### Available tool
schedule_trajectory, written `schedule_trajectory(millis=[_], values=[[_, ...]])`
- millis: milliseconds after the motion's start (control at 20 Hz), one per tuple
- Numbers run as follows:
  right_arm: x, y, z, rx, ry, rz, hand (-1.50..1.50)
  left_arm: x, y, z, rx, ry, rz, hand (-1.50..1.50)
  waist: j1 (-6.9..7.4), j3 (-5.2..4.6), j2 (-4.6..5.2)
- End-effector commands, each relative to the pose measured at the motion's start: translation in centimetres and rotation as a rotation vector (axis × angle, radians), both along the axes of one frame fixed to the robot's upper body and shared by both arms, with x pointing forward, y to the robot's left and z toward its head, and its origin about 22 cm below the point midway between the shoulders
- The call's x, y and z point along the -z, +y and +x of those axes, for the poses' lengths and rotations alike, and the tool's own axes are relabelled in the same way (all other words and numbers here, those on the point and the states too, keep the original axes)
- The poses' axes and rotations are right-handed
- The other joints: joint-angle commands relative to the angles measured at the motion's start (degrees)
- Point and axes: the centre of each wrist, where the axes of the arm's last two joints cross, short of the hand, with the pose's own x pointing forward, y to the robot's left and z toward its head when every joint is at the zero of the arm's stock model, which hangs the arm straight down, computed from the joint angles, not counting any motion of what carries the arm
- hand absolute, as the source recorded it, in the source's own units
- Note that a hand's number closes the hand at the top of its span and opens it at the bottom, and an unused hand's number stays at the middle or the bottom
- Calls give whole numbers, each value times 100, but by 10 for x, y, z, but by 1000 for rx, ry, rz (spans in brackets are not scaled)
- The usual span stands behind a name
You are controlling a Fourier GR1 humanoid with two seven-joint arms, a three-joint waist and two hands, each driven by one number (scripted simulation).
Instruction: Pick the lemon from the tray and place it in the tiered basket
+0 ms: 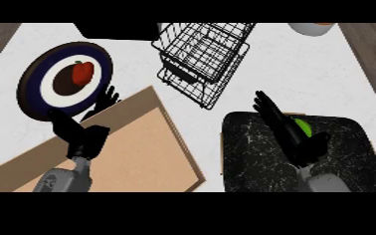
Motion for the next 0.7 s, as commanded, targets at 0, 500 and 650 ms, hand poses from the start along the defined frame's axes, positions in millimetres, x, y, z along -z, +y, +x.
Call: schedule_trajectory(millis=[0, 500, 650], values=[[-16, 12, -3, -18, -98, -13, 150, 9, 9, -2, -26, -15, 9, 0, -113, 206, -75], [-43, -27, -4, 628, -294, -187, -150, -11, 58, -32, -93, -93, 213, 0, -338, 216, -86], [-64, -24, -20, 612, -422, -311, -150, -31, 63, -27, -72, -94, 222, 0, -264, 208, -107]])
